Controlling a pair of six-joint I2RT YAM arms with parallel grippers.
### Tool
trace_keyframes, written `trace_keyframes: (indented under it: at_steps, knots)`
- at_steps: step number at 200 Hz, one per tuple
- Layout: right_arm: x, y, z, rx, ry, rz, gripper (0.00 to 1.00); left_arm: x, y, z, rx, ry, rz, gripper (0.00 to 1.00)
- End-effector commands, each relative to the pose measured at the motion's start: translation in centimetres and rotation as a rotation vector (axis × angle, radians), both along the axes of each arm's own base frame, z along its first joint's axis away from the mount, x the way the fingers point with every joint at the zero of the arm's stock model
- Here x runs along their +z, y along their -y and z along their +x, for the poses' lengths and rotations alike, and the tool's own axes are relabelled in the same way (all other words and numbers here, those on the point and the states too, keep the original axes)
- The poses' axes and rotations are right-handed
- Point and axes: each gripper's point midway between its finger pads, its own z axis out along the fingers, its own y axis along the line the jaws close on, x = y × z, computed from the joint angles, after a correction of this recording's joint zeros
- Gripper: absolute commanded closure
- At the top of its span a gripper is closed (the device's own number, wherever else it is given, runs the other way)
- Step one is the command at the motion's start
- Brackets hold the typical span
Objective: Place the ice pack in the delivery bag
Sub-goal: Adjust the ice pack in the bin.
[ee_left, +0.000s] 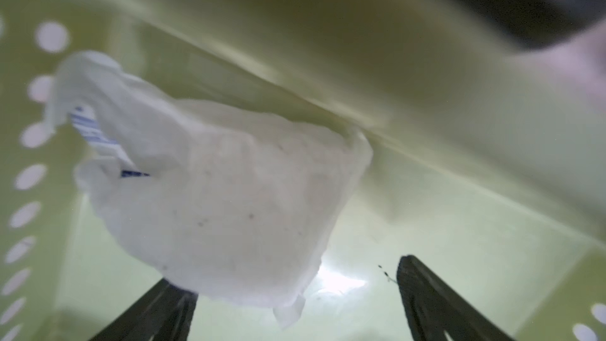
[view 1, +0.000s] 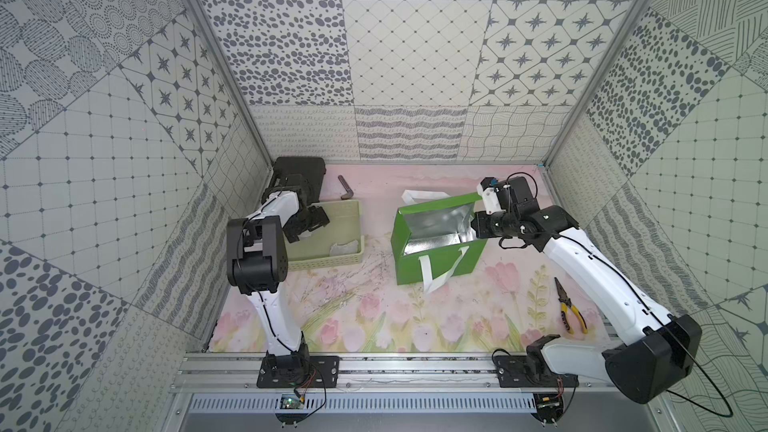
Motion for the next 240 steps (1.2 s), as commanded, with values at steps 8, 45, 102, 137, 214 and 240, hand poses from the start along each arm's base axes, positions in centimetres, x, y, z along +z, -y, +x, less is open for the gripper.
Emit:
trace_keyframes:
  at_steps: [8,45,102,137,214,240]
  knots:
    - [0.5,-0.5,0.9,-0.003,0.015,0.008,0.83,1.1,5.8,0.0,-0.164,0.064,-0.083,0.03]
    - [0.5,-0.5,0.9,-0.003,0.017,0.005,0.83,4.5,2.8,0.2,-0.094,0.135,-0.018,0.01]
    - [0.2,-0.5,0.9,-0.007,0.008,0.005,0.82,3.3,-2.3,3.6,-0.068,0.125,0.032,0.01]
    - [0.2,-0.3,0.8,-0.016,0.008,0.006,0.82,1.1,-0.3,3.1,-0.045,0.079,-0.079,0.01]
    - [-0.3,-0.9,1.0,0.0,-0.006,0.014,0.82,2.4,10.4,-3.0,0.001,0.069,-0.302,0.01]
    - [-0.3,-0.7,0.9,0.0,-0.006,0.012,0.82,5.0,9.4,-2.8,-0.044,0.129,-0.216,0.01]
